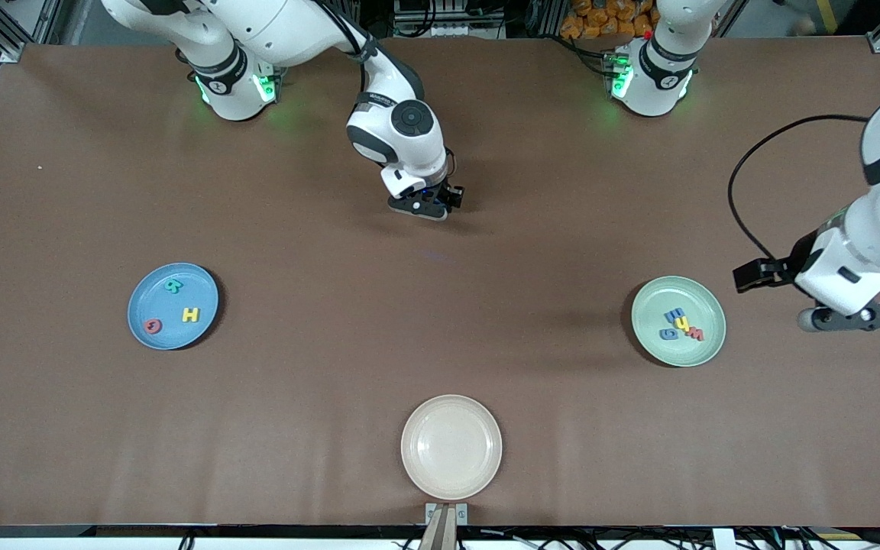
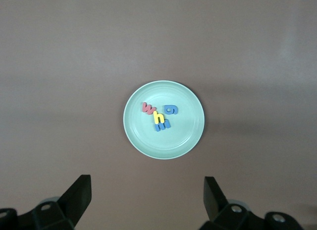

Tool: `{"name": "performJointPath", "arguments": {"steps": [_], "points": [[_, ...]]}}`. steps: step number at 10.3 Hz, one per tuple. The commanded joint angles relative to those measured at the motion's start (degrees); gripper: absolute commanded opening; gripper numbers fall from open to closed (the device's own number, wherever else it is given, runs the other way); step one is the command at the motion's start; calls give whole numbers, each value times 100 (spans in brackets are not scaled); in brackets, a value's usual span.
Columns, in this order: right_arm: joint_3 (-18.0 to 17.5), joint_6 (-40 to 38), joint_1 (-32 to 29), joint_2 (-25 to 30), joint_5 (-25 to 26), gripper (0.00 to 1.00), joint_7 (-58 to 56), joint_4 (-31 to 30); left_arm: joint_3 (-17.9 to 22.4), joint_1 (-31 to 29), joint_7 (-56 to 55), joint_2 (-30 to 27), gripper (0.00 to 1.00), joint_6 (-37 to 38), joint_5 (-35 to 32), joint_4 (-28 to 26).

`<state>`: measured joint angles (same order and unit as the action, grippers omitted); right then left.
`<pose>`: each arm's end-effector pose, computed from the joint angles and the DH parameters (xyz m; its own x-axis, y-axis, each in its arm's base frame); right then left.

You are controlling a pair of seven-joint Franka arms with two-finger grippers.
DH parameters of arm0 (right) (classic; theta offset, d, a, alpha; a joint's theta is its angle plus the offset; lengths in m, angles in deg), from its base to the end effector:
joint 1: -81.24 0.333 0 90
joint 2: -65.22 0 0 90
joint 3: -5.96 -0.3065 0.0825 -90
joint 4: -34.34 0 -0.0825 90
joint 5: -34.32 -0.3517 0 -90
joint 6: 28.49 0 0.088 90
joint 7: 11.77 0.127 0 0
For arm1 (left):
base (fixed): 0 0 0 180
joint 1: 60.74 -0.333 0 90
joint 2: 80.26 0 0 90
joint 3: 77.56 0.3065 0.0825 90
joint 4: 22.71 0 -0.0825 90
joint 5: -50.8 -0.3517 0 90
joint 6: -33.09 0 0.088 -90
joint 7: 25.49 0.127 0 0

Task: Sort uppercase to blue plate, lowercase to green plate
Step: 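Release the h on the green plate while the right gripper lifts M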

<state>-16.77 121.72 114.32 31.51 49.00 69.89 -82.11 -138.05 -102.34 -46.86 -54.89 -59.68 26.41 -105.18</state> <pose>0.3244 0.4814 0.1766 0.9547 -0.2903 -0.0656 -0.2950 -0.9522 -0.0796 0.6019 -0.0470 0.5062 0.9985 0.0489 -0.0245 0.0475 -0.9974 -0.0544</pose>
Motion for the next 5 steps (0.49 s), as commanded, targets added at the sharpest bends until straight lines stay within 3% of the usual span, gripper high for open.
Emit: {"name": "performJointPath", "arguments": {"steps": [1,3,4,5], "points": [[49,-62,155,-162,167,64,245,228,724,761,177,-678,100,206,382,134],[49,-70,146,-162,324,62,245,219,3092,2621,177,-1173,100,329,1065,291],[49,-70,146,-171,334,62,245,219,4078,3335,186,-1304,100,338,1512,292],[49,-70,155,-171,334,61,245,219,4724,3743,308,-1358,100,338,1865,292]]}}
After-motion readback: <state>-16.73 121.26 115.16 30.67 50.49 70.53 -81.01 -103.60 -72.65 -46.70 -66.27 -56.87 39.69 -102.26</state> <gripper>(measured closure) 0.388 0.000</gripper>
